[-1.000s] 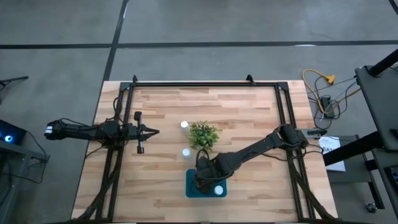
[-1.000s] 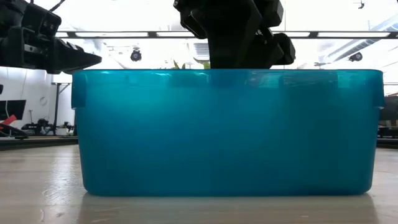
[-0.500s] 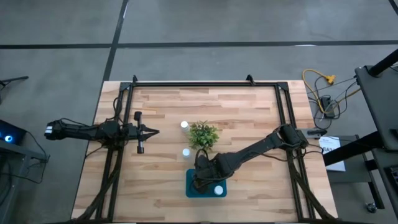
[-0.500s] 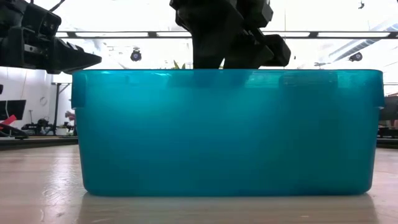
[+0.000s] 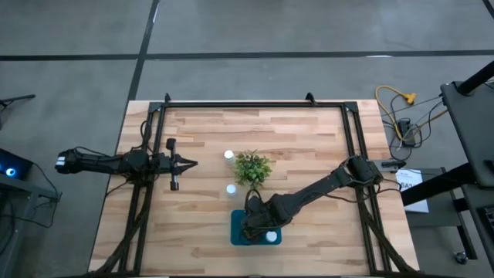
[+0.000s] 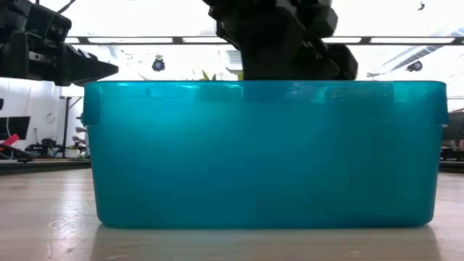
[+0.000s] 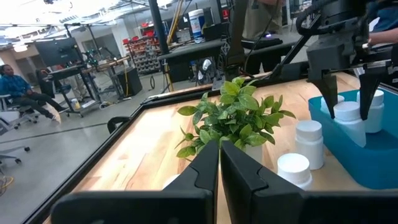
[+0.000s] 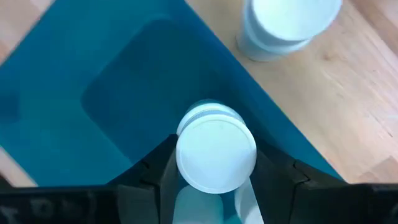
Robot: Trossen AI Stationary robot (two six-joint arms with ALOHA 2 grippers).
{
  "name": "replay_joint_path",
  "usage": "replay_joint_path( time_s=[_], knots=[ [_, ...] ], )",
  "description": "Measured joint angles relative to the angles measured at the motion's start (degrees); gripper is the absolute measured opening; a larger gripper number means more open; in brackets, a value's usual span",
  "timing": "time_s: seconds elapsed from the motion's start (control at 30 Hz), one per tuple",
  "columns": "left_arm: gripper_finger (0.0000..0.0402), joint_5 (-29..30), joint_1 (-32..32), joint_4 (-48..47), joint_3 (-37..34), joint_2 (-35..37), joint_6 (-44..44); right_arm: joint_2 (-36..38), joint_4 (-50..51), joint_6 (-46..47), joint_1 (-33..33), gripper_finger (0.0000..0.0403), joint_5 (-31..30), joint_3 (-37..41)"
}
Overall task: Pick and place pill bottles into a basket
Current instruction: Put the white medicine bottle into the blue bin
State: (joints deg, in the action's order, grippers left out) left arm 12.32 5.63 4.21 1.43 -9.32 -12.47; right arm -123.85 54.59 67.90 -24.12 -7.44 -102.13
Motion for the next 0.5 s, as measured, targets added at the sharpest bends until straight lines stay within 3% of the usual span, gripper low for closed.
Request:
replay_joint_path(
  time_s=[0.5],
  knots=[
    [0.0001, 0.0, 0.0, 0.0, 0.0, 0.0, 0.0, 0.0, 0.0, -0.6, 0.1, 0.0147, -1.5, 0.8]
  ],
)
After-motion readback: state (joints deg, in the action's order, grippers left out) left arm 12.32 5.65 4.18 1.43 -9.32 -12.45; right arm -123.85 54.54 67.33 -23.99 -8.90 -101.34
